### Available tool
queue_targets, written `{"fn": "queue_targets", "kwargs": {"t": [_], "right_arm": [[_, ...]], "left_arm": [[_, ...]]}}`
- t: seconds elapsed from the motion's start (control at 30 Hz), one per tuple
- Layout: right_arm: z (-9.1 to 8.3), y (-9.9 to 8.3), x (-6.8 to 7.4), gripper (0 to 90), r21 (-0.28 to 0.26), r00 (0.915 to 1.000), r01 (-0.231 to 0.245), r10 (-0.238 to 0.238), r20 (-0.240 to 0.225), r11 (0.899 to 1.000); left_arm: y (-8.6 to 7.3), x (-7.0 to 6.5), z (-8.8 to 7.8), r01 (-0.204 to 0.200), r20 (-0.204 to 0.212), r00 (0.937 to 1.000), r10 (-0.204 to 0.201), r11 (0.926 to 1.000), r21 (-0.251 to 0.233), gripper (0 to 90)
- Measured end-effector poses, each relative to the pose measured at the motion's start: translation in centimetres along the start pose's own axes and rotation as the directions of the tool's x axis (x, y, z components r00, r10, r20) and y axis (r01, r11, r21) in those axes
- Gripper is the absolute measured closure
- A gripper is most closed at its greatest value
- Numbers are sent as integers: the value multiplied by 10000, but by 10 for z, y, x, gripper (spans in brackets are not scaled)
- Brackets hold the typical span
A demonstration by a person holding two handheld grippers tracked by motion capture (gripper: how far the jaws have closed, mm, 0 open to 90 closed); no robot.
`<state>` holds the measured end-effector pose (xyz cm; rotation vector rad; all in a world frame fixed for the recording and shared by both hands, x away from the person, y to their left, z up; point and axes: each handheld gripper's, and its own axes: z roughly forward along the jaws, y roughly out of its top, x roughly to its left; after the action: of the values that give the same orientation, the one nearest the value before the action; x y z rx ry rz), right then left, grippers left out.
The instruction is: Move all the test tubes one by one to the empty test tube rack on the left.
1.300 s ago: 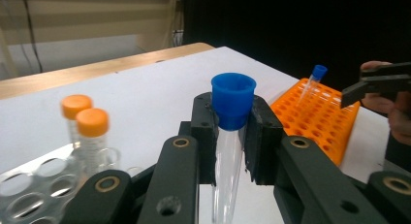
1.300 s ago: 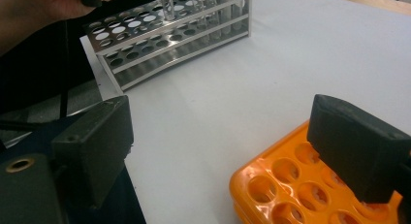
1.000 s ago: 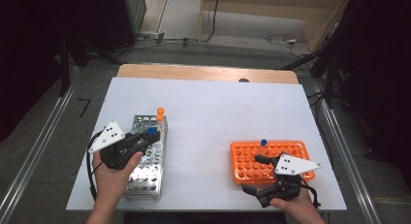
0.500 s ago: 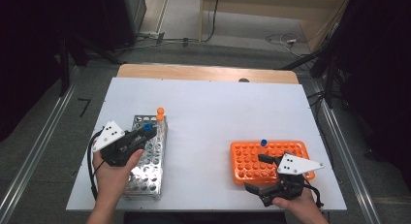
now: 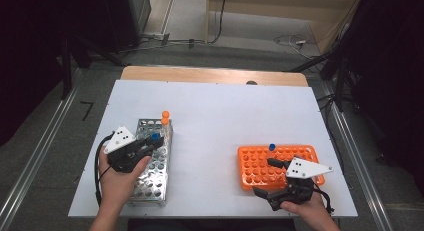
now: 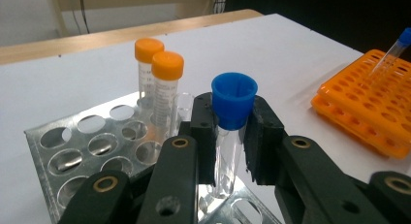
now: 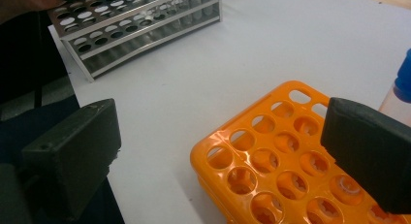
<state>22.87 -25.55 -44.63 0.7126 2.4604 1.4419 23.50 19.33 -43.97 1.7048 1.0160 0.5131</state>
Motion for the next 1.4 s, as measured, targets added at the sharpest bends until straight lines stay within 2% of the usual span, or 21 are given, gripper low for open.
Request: {"fn": "queue_targets", "kwargs": {"t": [0.17, 0.37, 0.43, 0.57, 0.73, 0.87, 0.93, 1.13, 1.27, 1.4], "right_arm": [[-1, 0, -2, 0, -8, 10000, -29, 29, 30, 10000], [-4, 0, -6, 14, -103, 9997, -95, 98, 221, 9999], [-4, 0, -7, 17, -91, 9994, -146, 149, 322, 9999], [-5, 2, -10, 30, -27, 9971, -337, 339, 684, 9994], [-3, 5, -13, 48, 24, 9923, -598, 592, 1085, 9982], [0, 7, -18, 65, -30, 9864, -884, 880, 1387, 9961], [2, 7, -21, 92, 14, 9792, -1124, 1106, 1702, 9937], [10, 5, -33, 179, 82, 9593, -1623, 1558, 2355, 9867], [15, 1, -45, 325, 214, 9346, -2225, 2070, 2893, 9747], [19, -5, -53, 482, 538, 9160, -2495, 2176, 3371, 9669]], "left_arm": [[0, -2, 3, -63, -113, 9999, 67, 9994, 351, 760], [0, -4, 7, -10, 28, 10000, 8, 9979, 655, 716], [0, -5, 6, -27, -137, 9999, 35, 9985, 553, 642], [1, -4, 3, 203, -152, 9997, -199, 9995, 236, 484], [4, -4, -3, 478, 11, 9989, -478, 9986, -245, 325], [7, -10, -3, 622, 247, 9978, -613, 9973, -396, 143], [8, -13, -3, 588, 411, 9975, -571, 9973, -435, 92], [10, -23, -3, 610, 714, 9958, -571, 9967, -530, 16], [10, -31, -2, 480, 859, 9953, -438, 9977, -470, 12], [10, -41, 1, 365, 1066, 9938, -316, 9983, -452, 11]]}}
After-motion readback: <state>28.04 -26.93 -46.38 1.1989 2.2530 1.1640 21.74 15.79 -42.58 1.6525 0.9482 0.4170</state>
